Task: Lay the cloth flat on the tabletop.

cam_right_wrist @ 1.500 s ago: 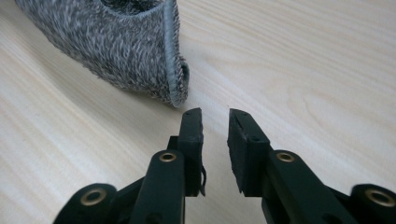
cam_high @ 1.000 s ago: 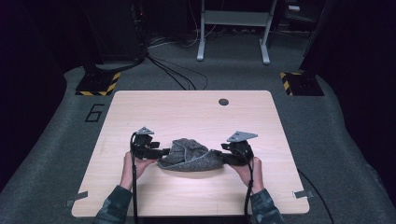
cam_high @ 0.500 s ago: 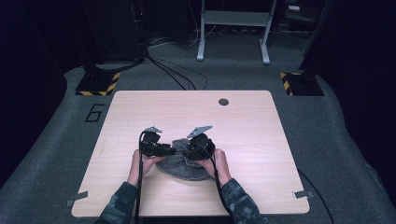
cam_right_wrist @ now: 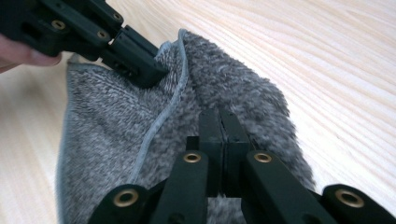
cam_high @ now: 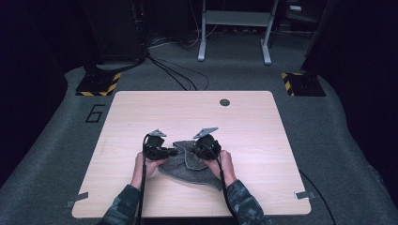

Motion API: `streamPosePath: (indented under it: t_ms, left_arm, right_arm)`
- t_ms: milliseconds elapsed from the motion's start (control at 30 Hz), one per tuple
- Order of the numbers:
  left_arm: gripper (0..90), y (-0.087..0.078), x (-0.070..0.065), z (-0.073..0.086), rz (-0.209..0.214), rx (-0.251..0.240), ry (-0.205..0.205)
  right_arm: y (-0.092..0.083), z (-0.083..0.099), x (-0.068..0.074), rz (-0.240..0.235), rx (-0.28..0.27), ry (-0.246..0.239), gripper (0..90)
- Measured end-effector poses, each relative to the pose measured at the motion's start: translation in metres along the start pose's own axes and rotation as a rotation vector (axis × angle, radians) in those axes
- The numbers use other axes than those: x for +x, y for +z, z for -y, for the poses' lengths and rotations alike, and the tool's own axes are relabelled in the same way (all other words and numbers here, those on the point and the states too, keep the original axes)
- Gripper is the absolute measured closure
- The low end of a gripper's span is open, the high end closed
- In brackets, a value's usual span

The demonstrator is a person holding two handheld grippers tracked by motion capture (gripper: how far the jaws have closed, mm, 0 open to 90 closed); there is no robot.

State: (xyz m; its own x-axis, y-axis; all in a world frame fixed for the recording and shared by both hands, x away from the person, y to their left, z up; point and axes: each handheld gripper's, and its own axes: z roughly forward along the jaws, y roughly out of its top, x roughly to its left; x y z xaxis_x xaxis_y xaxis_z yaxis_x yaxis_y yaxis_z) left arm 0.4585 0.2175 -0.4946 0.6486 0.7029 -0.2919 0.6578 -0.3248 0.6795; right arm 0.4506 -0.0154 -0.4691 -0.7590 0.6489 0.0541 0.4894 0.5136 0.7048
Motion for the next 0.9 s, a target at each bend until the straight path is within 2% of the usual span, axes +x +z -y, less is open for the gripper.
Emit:
streamPosePath:
  t_ms: [33,100,167,200,233,267,300,367,433,500,567,600,700,833,867,900]
  left_arm:
    - [84.3,-0.001,0.0,0.0,-0.004,-0.006,0.005]
    - [84.3,-0.002,-0.002,0.0,-0.003,-0.017,0.004]
    - [84.3,-0.003,-0.003,0.0,-0.002,-0.019,0.006]
    - [84.3,-0.003,-0.004,0.0,-0.005,-0.022,0.009]
    - [84.4,-0.003,-0.004,0.0,-0.007,-0.024,0.01]
    - [84.4,-0.003,-0.004,0.001,-0.006,-0.025,0.014]
    - [84.4,-0.003,-0.004,0.001,-0.008,-0.025,0.015]
    - [84.4,-0.003,-0.005,0.001,-0.007,-0.02,0.012]
    - [84.4,-0.003,-0.005,0.001,-0.009,-0.018,0.014]
    - [84.4,-0.004,-0.004,0.002,-0.009,-0.02,0.016]
    - [84.4,-0.005,-0.003,0.002,-0.01,-0.027,0.03]
    - [84.3,-0.005,-0.004,0.003,-0.006,-0.031,0.021]
    - [84.4,-0.006,-0.002,0.005,-0.011,-0.038,0.024]
    - [84.4,-0.01,-0.001,0.008,-0.016,-0.033,0.029]
    - [84.4,-0.011,0.001,0.009,-0.015,-0.029,0.029]
    - [84.5,-0.011,0.001,0.01,-0.013,-0.027,0.023]
  right_arm:
    - [-0.003,0.002,0.0,-0.014,-0.003,-0.003,80.6]
    - [-0.011,0.007,0.005,-0.044,-0.014,-0.002,62.9]
    - [-0.015,0.013,0.012,-0.073,-0.015,-0.038,51.9]
    - [-0.016,0.016,0.017,-0.075,-0.005,-0.057,48.4]
    - [-0.017,0.023,0.025,-0.076,0.014,-0.101,44.6]
    - [-0.017,0.023,0.025,-0.076,0.014,-0.101,44.6]
    - [-0.016,0.027,0.031,-0.068,0.035,-0.095,42.0]
    - [-0.015,0.035,0.038,-0.057,0.058,-0.118,47.5]
    - [-0.012,0.042,0.04,-0.022,0.078,-0.129,60.6]
    - [-0.01,0.046,0.038,0.002,0.075,-0.129,74.1]
    - [-0.013,0.049,0.033,0.01,0.058,-0.105,83.7]
    - [-0.015,0.049,0.031,0.015,0.05,-0.086,86.2]
    - [-0.023,0.05,0.014,0.03,0.017,-0.088,87.1]
    - [-0.038,0.05,-0.004,0.071,-0.031,-0.022,87.3]
    - [-0.042,0.051,-0.01,0.081,-0.05,-0.02,87.4]
    - [-0.046,0.05,-0.016,0.099,-0.061,0.01,87.4]
